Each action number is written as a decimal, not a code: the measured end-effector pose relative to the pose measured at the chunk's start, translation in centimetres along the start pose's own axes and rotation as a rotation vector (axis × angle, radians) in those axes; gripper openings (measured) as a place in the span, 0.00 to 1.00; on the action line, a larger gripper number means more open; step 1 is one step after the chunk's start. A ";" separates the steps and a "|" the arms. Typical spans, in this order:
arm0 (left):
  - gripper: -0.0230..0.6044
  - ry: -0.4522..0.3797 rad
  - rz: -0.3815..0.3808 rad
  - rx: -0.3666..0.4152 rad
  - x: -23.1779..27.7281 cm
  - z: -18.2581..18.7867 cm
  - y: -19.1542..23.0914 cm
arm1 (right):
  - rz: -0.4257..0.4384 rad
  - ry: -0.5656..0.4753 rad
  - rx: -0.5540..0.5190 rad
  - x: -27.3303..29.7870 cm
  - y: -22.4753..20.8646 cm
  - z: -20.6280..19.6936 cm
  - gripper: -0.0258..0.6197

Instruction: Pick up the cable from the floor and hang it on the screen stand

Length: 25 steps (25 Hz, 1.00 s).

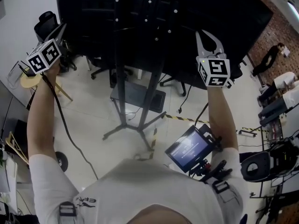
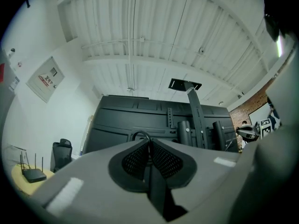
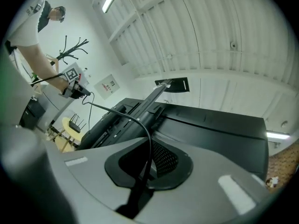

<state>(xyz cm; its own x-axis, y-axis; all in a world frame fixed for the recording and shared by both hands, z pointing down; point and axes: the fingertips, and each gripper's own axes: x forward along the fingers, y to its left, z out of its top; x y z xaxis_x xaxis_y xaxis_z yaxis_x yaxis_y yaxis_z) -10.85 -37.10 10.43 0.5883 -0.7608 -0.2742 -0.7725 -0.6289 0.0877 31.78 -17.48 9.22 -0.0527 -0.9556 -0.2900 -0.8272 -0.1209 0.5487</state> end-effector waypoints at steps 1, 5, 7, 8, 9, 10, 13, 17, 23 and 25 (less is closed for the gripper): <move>0.08 -0.011 -0.005 -0.001 0.8 0.2 -0.1 | -0.007 -0.008 0.001 0.7 -0.6 0.1 0.09; 0.08 -0.041 -0.014 -0.028 4.2 0.5 0.2 | -0.027 -0.037 -0.013 3.7 -2.9 0.4 0.09; 0.08 -0.059 -0.012 -0.023 4.7 1.2 0.2 | -0.038 -0.060 -0.022 4.4 -3.8 1.6 0.09; 0.08 -0.070 -0.008 -0.011 4.7 1.7 0.0 | -0.043 -0.070 -0.026 4.6 -4.1 2.2 0.09; 0.08 -0.079 -0.006 0.004 4.8 2.1 -0.3 | -0.049 -0.077 -0.031 4.8 -4.5 2.8 0.09; 0.08 -0.086 -0.006 0.019 4.9 2.3 -0.7 | -0.054 -0.080 -0.035 5.0 -4.9 3.3 0.09; 0.07 -0.101 -0.004 0.072 5.8 2.7 -1.7 | -0.072 -0.079 -0.039 6.4 -5.7 4.4 0.08; 0.06 -0.117 -0.015 0.106 7.8 3.1 -1.9 | -0.103 -0.053 -0.035 8.4 -6.3 5.4 0.09; 0.07 -0.159 -0.039 -0.016 10.0 4.0 0.9 | -0.149 0.009 -0.044 10.3 -6.2 5.9 0.08; 0.06 -0.175 -0.040 -0.056 10.6 4.2 2.2 | -0.161 0.036 -0.057 10.8 -6.0 5.9 0.08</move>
<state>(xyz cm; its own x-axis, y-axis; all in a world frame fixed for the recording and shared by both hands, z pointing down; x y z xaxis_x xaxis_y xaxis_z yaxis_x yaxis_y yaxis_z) -7.27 -45.89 3.68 0.5638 -0.6987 -0.4404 -0.7322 -0.6696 0.1249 32.90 -25.48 -1.80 0.0987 -0.9315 -0.3502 -0.7903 -0.2872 0.5413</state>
